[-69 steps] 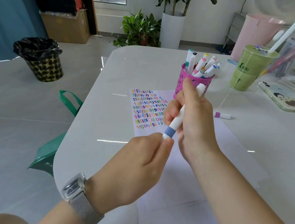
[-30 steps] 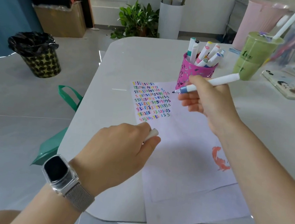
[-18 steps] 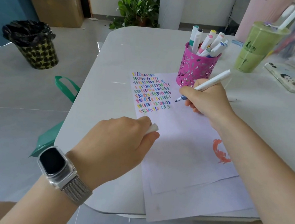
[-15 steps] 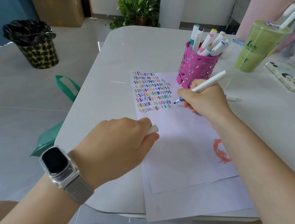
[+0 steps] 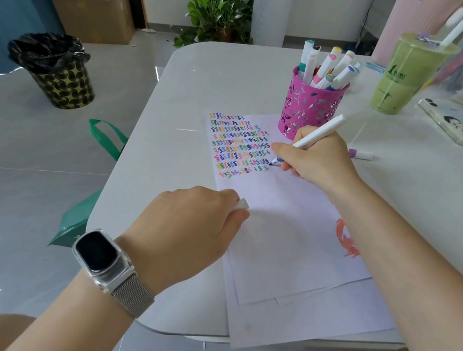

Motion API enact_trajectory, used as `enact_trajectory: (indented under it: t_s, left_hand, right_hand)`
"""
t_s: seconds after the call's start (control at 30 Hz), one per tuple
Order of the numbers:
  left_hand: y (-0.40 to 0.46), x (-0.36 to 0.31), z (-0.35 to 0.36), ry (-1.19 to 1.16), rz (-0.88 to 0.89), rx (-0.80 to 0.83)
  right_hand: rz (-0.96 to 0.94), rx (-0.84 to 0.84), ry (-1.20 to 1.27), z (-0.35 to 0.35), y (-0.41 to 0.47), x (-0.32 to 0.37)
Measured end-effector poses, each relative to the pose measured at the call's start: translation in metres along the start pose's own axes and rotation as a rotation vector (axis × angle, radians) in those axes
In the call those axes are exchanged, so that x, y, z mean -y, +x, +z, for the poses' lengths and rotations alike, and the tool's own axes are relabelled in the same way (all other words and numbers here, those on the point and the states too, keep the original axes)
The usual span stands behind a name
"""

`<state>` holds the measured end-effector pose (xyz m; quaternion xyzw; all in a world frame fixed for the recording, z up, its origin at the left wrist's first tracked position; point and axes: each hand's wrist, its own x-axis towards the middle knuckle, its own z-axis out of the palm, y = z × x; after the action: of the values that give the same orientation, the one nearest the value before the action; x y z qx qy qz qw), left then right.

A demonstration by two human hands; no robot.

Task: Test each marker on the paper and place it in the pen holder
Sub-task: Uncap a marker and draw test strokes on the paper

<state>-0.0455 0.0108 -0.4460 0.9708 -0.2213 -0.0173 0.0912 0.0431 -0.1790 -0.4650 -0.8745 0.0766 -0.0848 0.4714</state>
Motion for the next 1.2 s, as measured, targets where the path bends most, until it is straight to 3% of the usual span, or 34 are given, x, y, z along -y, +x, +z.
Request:
enact_trajectory:
  t_s: [0.5, 0.67, 0.73, 0.93, 1.07, 1.2]
  left_hand:
    - [0.000, 0.000, -0.001, -0.013, -0.010, 0.007]
    - [0.000, 0.001, -0.002, -0.049, -0.024, -0.079]
    - [0.000, 0.002, -0.003, -0.078, -0.042, -0.126]
    - [0.003, 0.002, -0.001, -0.347, -0.104, -0.275]
    - [0.006, 0.003, 0.000, -0.437, -0.097, -0.298]
    - [0.005, 0.003, 0.000, -0.454, -0.090, -0.307]
  right_hand:
    - [0.032, 0.046, 0.000, -0.004, 0.000, 0.002]
    - [0.027, -0.175, 0.261, -0.017, 0.000, 0.010]
    - [0.019, -0.190, 0.379, -0.023, -0.006, 0.018]
    - [0.061, 0.063, 0.586, -0.023, -0.036, 0.045]
    - [0.008, 0.203, 0.503, -0.018, -0.048, 0.056]
    - [-0.024, 0.240, 0.490, -0.017, -0.049, 0.057]
